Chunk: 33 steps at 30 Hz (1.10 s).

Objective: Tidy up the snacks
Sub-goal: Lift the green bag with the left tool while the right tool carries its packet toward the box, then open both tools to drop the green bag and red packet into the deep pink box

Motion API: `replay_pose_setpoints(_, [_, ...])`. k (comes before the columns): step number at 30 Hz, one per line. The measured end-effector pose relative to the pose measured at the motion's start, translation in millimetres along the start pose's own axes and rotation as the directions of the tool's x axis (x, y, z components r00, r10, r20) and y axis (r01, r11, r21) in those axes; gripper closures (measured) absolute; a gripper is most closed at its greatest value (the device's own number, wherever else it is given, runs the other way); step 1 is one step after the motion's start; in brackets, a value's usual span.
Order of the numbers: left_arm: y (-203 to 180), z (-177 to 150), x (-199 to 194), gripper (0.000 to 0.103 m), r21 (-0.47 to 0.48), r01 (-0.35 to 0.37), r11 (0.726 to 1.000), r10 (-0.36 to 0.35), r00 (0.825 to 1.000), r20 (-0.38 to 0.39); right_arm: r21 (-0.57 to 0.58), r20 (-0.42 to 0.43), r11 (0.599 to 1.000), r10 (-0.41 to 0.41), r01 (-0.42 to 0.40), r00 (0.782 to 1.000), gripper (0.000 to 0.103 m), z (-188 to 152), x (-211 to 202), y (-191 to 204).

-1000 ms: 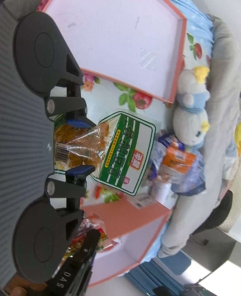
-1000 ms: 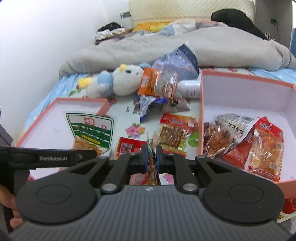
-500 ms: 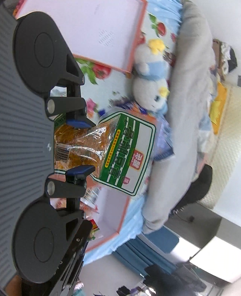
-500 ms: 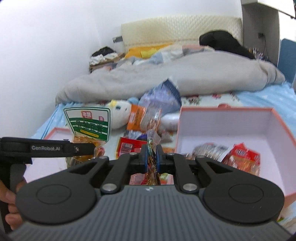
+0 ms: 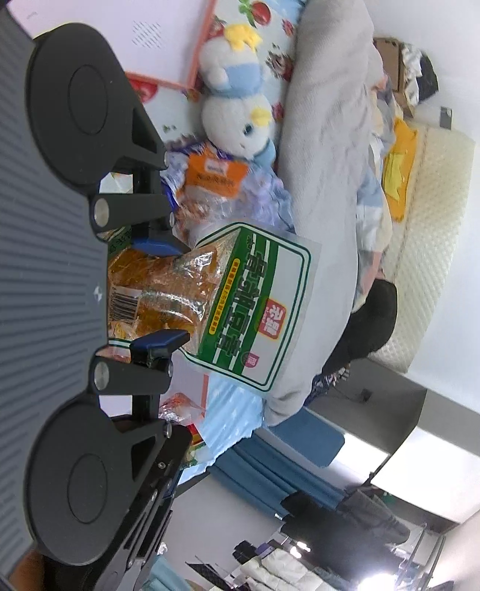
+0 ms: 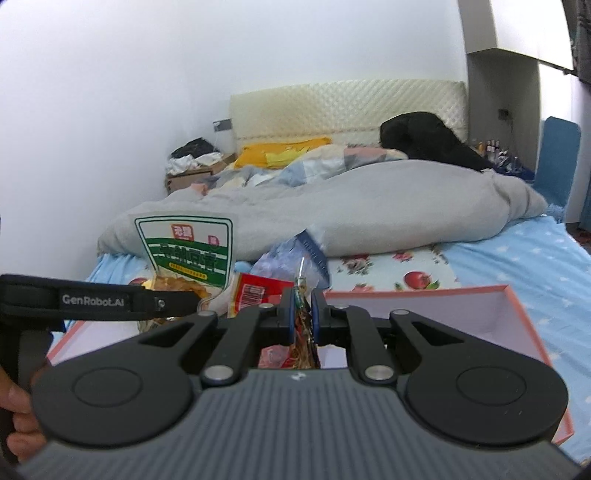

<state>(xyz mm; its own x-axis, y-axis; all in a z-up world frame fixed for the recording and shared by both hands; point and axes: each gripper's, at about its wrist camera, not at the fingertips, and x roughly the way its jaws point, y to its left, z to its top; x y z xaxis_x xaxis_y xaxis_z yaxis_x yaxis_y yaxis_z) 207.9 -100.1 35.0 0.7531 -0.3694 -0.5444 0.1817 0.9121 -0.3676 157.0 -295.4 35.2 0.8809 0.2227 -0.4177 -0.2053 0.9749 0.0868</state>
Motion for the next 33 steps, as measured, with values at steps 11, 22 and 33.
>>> replay_pose_setpoints(11, [-42,0,76,0.056,0.08,0.059,0.995,-0.052,0.995,-0.091,0.075,-0.084,0.991,-0.107,0.114,0.991,0.091,-7,22,-60])
replay_pose_setpoints(22, [-58,-35,153,0.056,0.117,0.059,0.991,-0.025,0.962,-0.271,0.128,-0.267,0.971,-0.16,0.2,0.95,0.091,-53,56,-108])
replay_pose_setpoints(33, [-61,-55,171,0.049,0.132,0.045,0.99,0.0,0.946,-0.324,0.179,-0.354,0.963,-0.129,0.203,0.926,0.088,-85,70,-127])
